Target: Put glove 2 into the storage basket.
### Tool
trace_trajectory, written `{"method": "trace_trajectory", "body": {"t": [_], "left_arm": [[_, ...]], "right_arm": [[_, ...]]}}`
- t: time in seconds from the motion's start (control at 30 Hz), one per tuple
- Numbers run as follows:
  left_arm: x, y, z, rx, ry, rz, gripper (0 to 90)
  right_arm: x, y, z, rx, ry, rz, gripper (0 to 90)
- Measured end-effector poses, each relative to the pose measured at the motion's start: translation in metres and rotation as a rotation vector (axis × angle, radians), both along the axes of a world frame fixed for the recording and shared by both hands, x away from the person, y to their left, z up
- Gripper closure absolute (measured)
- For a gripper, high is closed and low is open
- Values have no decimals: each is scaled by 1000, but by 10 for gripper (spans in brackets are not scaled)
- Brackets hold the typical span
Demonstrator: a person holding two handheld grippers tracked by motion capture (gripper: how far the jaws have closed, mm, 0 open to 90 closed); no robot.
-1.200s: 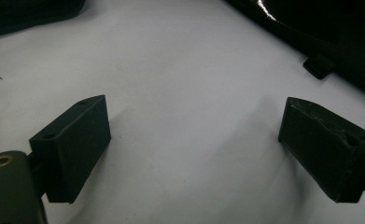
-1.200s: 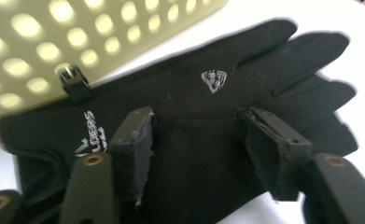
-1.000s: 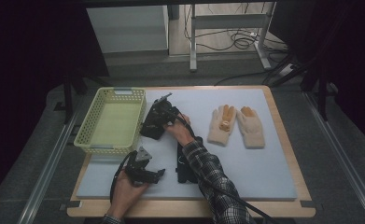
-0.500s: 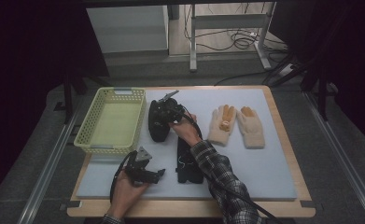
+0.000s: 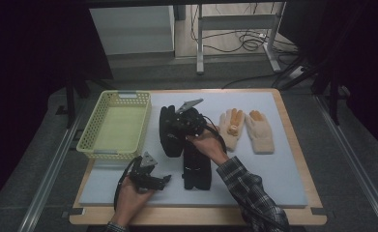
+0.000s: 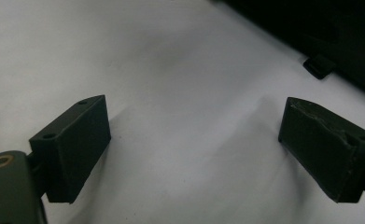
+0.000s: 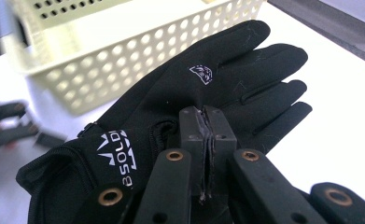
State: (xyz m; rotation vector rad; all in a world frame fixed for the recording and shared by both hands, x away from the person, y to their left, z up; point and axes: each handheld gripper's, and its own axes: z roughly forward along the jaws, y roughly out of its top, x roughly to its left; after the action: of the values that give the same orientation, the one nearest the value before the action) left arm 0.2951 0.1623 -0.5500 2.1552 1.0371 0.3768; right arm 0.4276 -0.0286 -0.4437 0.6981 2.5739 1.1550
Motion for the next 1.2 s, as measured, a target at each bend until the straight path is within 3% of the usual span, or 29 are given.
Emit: {"method": "trace_trajectory", "body": {"t": [0.3,0.53,0.77,0.87,1.0,1.2], "left_arm": [[0,-1,0,-12,-4,9,92],[0,-1,0,-13,-4,11,92],[0,-1,0,-15,-5,11,92],[0,-1,0,-10,-4,7,92],[0,-1,0,-11,-3,8,92],[0,-1,0,-6,-3,5,92]], "right_arm": [[-46,-47,2,5,-4,-23,867],[-73,-71,-7,-14,6,-53,866],[-76,-77,-32,-37,29,-96,861],[-77,-75,-47,-62,10,-103,835],[-77,-74,-64,-69,16,-106,650],[-78,-88,-50,-30,-8,-128,534]]}}
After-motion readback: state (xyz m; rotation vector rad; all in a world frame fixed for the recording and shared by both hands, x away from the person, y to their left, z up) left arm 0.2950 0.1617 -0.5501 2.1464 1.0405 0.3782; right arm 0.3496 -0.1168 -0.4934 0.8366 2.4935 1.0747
